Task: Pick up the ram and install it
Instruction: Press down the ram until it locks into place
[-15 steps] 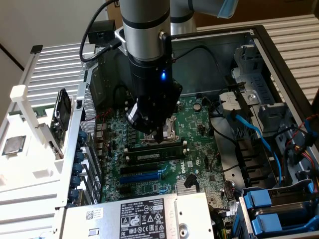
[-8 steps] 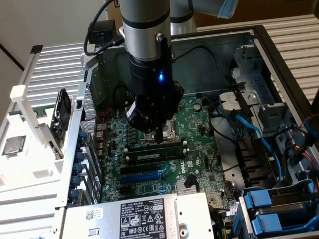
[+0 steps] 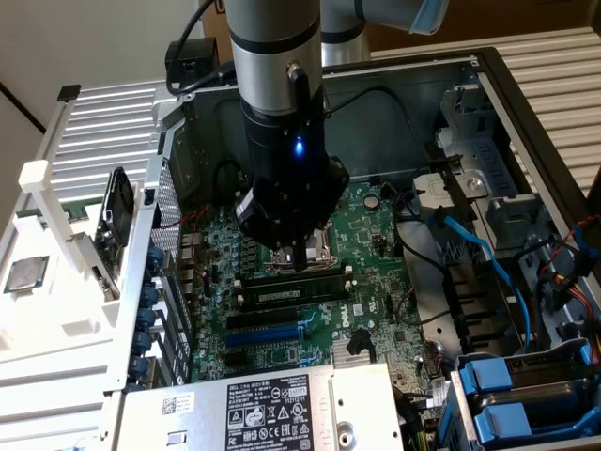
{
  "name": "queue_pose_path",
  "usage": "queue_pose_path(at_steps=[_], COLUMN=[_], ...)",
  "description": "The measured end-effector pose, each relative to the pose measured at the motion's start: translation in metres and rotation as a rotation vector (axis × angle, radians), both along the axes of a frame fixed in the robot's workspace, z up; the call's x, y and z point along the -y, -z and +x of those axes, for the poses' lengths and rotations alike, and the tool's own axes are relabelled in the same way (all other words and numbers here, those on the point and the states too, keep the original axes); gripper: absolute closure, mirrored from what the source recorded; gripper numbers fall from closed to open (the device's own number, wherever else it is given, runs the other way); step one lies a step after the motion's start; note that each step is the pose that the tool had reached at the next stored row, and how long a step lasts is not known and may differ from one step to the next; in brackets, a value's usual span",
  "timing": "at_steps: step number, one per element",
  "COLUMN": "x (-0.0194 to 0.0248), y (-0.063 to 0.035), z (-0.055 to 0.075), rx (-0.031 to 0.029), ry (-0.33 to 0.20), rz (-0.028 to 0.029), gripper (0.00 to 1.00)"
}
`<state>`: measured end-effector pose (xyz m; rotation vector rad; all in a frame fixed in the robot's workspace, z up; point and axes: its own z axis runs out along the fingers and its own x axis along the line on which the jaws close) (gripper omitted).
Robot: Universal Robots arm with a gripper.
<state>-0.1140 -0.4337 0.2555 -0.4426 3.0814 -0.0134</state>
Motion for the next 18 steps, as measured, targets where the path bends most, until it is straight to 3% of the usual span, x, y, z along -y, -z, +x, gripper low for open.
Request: queue_pose_path(at_steps=[11,18], x=[0.0000,0.0000], y=[0.0000,0.0000], z=[0.0000,0.0000], rx=[0.0000,-0.0001], ry=[0.160,0.169], rz=[-0.0001,0.0003], gripper=[0.89,0.89])
